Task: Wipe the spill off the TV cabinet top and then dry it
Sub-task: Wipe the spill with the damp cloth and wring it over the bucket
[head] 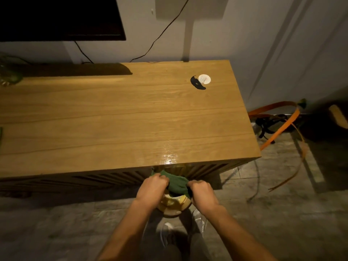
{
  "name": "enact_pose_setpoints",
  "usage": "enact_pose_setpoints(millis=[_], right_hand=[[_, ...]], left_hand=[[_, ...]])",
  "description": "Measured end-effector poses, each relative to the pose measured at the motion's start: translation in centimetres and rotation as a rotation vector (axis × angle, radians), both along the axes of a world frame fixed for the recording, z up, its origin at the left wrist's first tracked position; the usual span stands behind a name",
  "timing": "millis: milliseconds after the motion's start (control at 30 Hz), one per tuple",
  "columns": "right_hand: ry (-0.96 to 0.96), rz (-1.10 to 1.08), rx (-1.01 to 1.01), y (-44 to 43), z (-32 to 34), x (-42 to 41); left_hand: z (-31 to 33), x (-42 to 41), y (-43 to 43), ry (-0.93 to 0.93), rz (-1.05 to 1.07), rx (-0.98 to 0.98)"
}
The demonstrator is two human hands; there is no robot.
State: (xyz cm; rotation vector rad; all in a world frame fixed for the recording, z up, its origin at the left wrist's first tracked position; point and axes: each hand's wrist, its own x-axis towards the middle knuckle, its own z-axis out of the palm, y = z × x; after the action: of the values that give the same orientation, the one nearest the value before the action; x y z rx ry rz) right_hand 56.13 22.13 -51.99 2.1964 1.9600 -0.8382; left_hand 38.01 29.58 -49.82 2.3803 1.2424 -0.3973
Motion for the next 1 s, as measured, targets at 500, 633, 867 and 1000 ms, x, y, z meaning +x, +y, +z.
enact_pose_setpoints(millis=[500, 633, 867, 1000], right_hand=[[0.008, 0.005, 0.214, 6.5, 13.2, 7.3], [-0.045, -0.032, 0.295, 9.4, 16.9, 10.6], [-0.13, -0.012, 0.423, 17.0, 19.9, 18.2], [-0.134, 0.02, 0.404, 23.6, 19.0, 23.0]], left_hand=[[10.4, 4.6, 6.3, -0.222, -0.014, 0.156], [13.9, 8.3, 9.4, -0.219, -0.042, 0.246], [16.4, 15.7, 16.7, -0.264, -0.05, 0.321], [15.4, 20.4, 22.4, -0.291, -0.006, 0.324]])
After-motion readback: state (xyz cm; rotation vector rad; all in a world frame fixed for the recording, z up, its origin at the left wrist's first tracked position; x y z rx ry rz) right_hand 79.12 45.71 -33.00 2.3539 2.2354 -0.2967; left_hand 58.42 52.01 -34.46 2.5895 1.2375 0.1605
